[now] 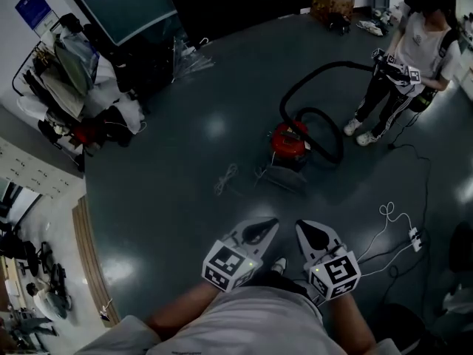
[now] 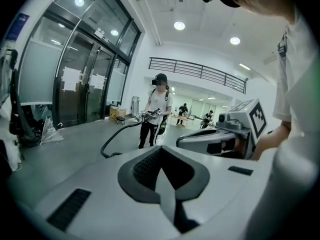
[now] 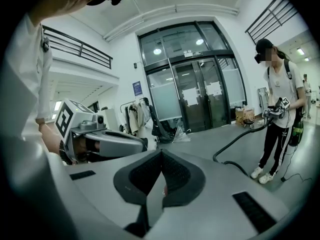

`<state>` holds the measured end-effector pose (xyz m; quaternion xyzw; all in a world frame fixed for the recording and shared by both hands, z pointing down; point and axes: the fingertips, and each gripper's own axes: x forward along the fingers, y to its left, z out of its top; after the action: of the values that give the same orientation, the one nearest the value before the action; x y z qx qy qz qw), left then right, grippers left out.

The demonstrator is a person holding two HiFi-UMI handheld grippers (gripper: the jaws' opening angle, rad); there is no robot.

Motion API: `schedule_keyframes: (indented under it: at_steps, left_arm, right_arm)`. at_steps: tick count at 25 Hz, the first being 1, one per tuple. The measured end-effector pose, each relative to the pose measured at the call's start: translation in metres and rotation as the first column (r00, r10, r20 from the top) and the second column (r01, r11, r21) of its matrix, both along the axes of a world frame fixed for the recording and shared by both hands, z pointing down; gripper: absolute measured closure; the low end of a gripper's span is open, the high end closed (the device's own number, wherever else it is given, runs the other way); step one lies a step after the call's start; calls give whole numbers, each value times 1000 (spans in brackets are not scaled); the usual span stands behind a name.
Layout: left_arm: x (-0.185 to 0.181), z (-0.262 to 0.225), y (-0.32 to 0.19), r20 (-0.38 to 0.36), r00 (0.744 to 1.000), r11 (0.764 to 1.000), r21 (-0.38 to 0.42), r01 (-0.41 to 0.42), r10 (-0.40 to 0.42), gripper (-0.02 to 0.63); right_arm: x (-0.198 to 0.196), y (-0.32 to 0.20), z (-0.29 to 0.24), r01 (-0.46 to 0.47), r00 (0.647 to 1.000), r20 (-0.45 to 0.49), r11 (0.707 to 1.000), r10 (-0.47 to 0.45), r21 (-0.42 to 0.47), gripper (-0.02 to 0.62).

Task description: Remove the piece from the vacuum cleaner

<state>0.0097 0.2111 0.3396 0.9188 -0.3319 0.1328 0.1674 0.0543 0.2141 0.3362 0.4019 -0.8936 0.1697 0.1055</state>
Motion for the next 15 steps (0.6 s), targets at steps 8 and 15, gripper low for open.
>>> schedule_keyframes:
  at_steps: [8,15]
  left_arm:
    - [-23,24,-75,-5,1000,1000,1,-11,11,600]
    - [-43,44,-171,4,992,992,25,-125,124,600]
  right_arm:
    - [-14,-67,26,-26,998,-58,1000,25,-12,584]
    - [-26,-160,55,-109,987,-120,994,105,-28,584]
